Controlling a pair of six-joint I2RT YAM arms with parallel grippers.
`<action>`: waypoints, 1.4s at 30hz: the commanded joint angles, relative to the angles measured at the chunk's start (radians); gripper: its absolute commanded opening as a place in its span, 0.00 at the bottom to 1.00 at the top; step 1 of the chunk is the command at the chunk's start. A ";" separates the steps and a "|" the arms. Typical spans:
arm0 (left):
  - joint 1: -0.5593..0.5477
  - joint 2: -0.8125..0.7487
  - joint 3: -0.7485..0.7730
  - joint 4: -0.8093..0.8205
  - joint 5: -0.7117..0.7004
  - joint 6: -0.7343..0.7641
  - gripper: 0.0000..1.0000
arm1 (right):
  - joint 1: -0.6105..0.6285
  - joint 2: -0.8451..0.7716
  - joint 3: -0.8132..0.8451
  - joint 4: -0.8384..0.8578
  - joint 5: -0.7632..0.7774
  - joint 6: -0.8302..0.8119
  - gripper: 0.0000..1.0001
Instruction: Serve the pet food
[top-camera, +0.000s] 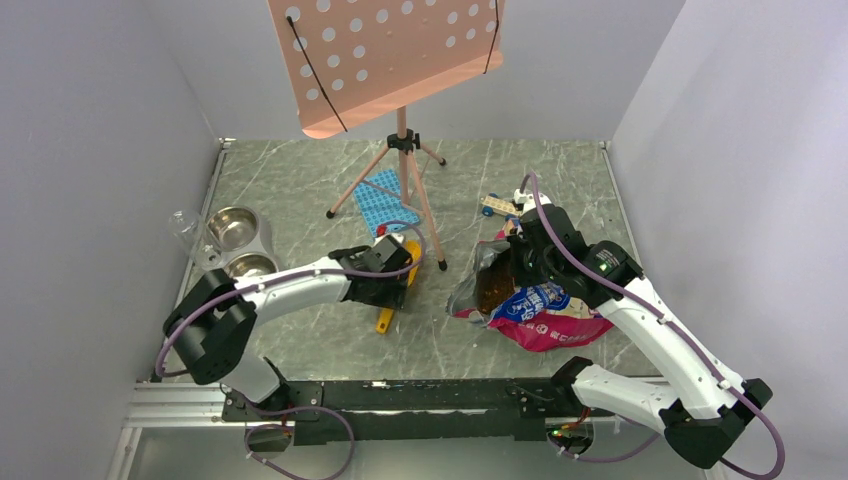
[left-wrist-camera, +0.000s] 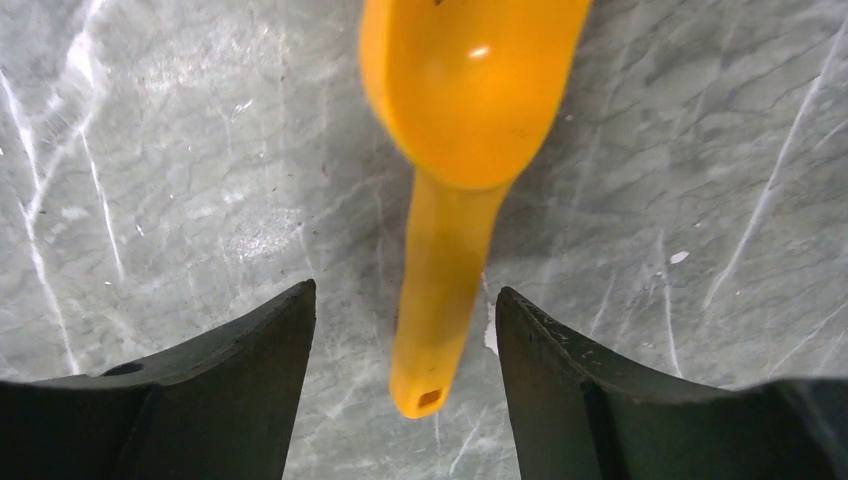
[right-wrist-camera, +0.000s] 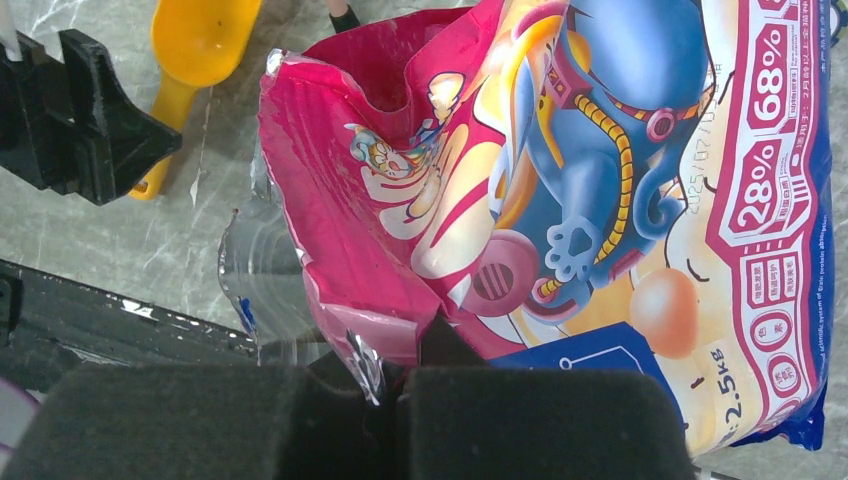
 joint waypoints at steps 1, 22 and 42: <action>0.068 -0.107 -0.125 0.226 0.136 0.048 0.69 | 0.000 0.002 0.020 0.050 -0.058 0.026 0.00; -0.009 -0.002 -0.161 0.347 -0.022 0.052 0.24 | 0.003 0.073 0.076 0.039 -0.087 0.028 0.00; -0.030 -0.093 -0.254 0.495 0.053 0.046 0.61 | 0.003 0.066 0.051 0.036 -0.082 0.033 0.00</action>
